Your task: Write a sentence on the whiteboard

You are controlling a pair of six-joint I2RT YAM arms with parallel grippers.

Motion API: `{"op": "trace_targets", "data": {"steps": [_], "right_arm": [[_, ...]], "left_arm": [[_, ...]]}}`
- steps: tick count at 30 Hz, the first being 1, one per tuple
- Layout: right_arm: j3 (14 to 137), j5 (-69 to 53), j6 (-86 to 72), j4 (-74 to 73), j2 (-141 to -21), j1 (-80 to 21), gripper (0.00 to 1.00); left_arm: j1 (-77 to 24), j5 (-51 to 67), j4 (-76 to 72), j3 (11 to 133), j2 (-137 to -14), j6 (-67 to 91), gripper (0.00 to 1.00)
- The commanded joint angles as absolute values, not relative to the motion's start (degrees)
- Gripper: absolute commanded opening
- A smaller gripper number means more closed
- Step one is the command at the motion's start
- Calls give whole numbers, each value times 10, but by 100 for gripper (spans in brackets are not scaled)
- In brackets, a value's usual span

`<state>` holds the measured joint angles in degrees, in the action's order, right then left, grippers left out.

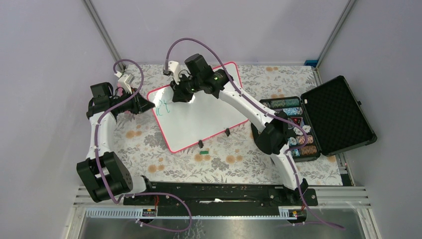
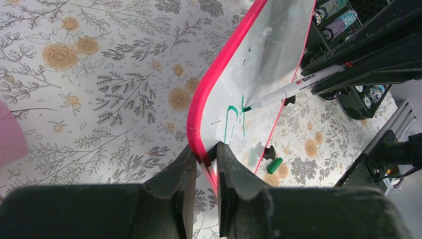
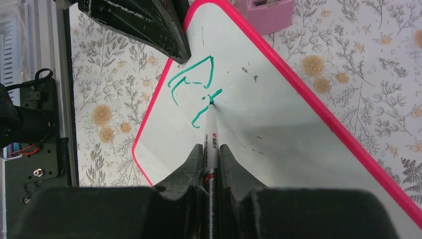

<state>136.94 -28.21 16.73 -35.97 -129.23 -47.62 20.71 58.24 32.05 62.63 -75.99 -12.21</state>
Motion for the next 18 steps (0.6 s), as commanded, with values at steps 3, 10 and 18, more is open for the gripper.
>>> {"op": "trace_targets", "data": {"steps": [3,10,18], "right_arm": [[1364,-286,162,-363,-1232,-469,0],[1346,-307,143,-350,-1212,-452,0],[1289,-294,164,-350,-1206,-449,0]], "left_arm": [[196,604,314,631,-748,-142,0],[196,605,314,631,-748,-142,0],[196,606,314,630,-746,-143,0]]}}
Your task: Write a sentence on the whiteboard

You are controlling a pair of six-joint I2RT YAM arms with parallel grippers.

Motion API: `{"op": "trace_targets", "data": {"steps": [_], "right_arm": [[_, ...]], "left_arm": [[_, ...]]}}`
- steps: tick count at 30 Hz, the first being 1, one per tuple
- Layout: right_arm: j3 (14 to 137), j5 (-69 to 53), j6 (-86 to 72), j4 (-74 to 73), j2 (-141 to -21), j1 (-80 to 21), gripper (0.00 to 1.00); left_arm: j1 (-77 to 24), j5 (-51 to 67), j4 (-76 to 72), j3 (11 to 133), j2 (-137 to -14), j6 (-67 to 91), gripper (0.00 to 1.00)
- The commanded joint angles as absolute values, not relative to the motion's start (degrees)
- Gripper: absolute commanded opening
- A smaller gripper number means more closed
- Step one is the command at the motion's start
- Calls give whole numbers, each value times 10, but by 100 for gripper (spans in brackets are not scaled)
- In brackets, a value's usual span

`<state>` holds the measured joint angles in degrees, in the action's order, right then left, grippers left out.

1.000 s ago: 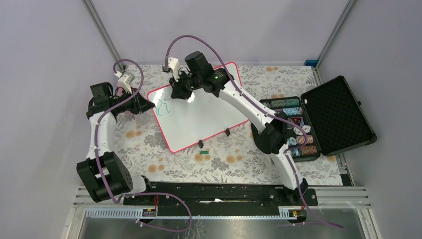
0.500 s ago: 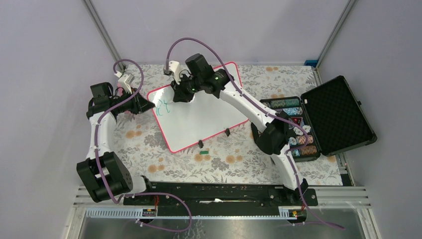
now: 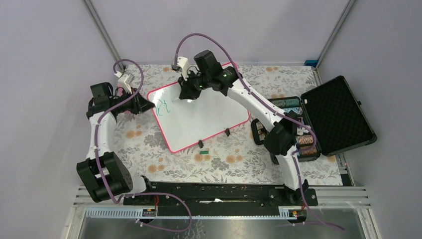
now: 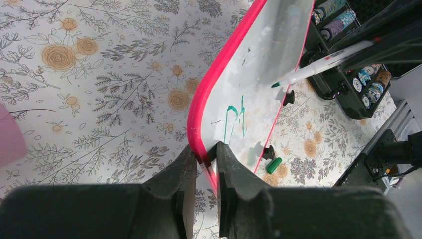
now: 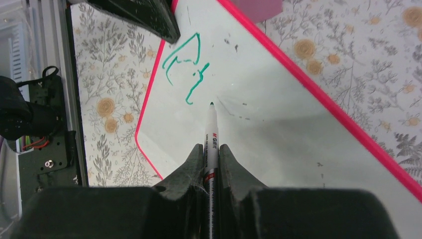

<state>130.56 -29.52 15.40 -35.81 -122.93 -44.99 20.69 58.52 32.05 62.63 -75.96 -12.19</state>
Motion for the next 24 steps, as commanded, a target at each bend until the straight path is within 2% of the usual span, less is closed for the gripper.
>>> {"op": "trace_targets", "data": {"steps": [1,24], "right_arm": [[1289,-294,164,-349,-1207,-449,0],[1345,-268,154,-339,-1257,-454,0]], "left_arm": [[196,607,313,630,-746,-143,0],[196,608,314,629,-744,-144,0]]}}
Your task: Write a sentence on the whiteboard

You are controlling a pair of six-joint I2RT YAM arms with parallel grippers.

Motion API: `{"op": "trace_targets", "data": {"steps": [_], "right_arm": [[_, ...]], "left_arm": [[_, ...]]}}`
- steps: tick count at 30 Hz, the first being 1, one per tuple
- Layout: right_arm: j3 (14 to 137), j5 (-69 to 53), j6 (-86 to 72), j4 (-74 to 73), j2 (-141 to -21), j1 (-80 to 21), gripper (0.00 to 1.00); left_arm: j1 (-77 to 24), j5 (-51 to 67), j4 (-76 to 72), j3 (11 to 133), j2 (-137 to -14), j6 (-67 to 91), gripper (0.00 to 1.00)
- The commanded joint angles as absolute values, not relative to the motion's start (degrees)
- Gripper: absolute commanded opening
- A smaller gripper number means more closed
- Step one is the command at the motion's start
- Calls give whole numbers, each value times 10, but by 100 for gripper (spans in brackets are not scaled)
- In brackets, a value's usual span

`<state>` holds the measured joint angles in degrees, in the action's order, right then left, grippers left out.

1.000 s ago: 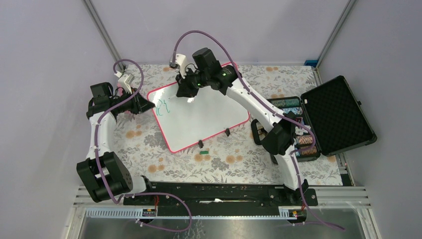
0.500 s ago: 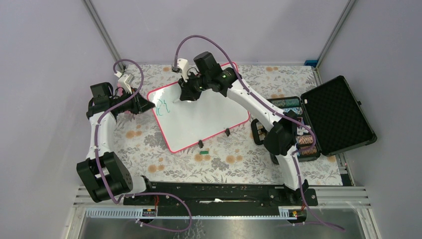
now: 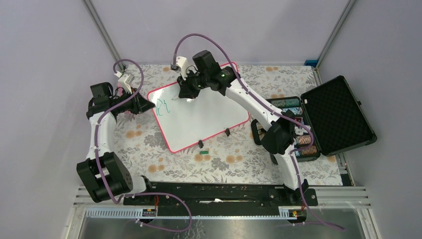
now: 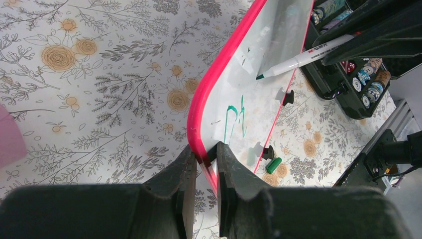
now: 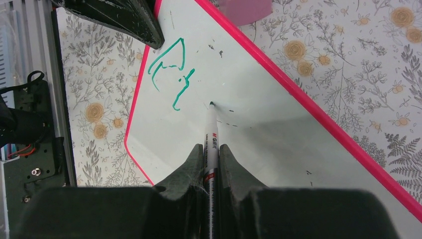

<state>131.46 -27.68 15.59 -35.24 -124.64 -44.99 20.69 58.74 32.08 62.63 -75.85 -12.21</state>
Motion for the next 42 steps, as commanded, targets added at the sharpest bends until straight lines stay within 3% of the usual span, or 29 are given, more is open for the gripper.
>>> {"op": "trace_targets", "data": {"steps": [1,42], "right_arm": [[1347,-267,155,-338,-1260,-455,0],[1258,-252,179,-338,-1214,-450,0]], "left_arm": [[196,608,314,629,-745,-144,0],[196,604,314,629,-747,-143,0]]}}
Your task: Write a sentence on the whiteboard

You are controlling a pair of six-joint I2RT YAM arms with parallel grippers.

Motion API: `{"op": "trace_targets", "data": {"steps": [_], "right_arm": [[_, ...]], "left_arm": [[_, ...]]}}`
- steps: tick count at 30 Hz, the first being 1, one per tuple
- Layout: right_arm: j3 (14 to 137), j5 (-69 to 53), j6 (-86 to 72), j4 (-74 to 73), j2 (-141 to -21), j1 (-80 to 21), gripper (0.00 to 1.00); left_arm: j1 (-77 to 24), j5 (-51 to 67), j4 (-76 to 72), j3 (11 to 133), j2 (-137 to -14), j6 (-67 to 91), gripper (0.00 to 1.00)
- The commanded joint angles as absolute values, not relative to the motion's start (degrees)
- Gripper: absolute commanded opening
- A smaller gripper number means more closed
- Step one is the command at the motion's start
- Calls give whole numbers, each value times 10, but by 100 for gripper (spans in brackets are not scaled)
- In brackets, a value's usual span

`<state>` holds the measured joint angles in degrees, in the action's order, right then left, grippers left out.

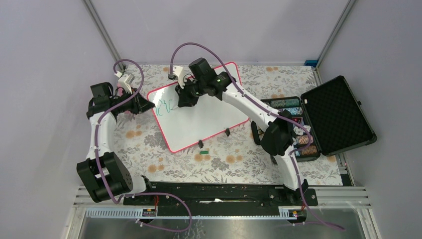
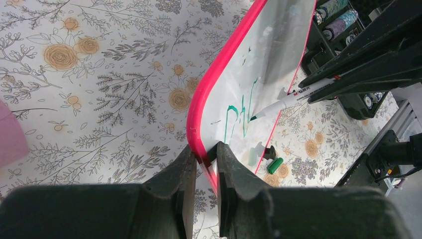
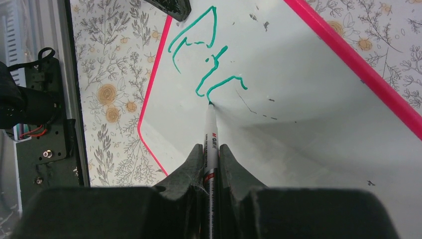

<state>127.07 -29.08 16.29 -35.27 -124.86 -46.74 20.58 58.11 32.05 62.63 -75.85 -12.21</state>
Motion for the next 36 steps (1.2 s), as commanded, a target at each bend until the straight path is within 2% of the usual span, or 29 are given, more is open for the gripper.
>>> {"op": "trace_targets", "data": {"steps": [1,15,30,36], "right_arm": [[1255,-253,180,-337,-1211,-448,0],[1180,-273,174,-302,-1191,-457,0],[1277,-298,159,-333,-1234,-473,0],[1250,-338,164,-336,-1195,-472,0]], "left_arm": [[196,604,314,629,-747,-143,0],[196,603,314,629,-747,-144,0],[196,600,313,628,-745,-143,0],[195,602,314,628,-745,-143,0]]}}
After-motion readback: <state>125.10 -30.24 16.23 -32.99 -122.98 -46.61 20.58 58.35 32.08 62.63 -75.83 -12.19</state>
